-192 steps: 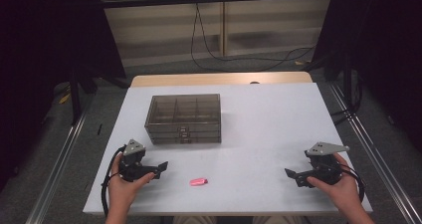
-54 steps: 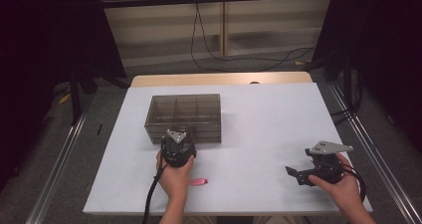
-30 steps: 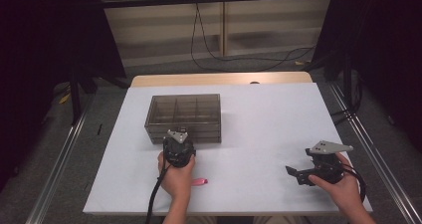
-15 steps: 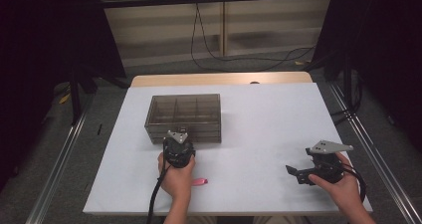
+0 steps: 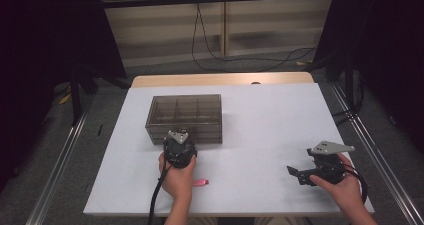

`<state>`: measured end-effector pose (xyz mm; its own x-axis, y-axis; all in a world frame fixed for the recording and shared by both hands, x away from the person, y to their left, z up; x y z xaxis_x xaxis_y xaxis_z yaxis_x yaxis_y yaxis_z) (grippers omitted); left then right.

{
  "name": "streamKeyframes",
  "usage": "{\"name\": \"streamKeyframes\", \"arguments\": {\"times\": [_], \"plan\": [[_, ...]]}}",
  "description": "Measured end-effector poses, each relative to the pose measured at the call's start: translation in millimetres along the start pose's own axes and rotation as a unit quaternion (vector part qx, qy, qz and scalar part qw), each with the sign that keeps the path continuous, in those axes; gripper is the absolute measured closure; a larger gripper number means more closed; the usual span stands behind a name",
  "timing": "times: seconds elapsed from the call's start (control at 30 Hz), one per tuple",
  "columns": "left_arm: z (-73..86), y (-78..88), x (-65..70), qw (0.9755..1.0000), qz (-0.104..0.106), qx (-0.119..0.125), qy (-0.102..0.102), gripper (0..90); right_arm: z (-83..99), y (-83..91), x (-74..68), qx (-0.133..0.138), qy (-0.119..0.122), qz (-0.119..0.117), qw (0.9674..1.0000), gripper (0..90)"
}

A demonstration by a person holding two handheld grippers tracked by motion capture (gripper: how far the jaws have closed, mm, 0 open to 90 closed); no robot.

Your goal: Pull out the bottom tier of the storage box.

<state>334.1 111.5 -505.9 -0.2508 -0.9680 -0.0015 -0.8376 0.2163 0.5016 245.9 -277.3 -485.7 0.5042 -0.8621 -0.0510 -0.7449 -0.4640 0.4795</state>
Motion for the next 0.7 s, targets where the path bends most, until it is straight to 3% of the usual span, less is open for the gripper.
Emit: {"name": "streamKeyframes", "arguments": {"times": [0.7], "plan": [[0.1,3.1,0.7,0.9999,0.004,-0.008,0.012,57.0,-0.3,-0.3,-0.1,0.001,0.002,0.001,1.0000,3.7]]}}
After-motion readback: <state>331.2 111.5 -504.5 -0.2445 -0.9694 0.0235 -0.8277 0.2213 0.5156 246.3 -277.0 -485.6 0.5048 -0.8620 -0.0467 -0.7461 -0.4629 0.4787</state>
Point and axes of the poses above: each handheld gripper's, and its own axes: y roughly backward along the jaws, z roughly out of its underside, x roughly to its right, the point moved 3 cm from there along -y, roughly forward along the jaws, and after that the axes turned 12 degrees about x, right-handed, at the moved point
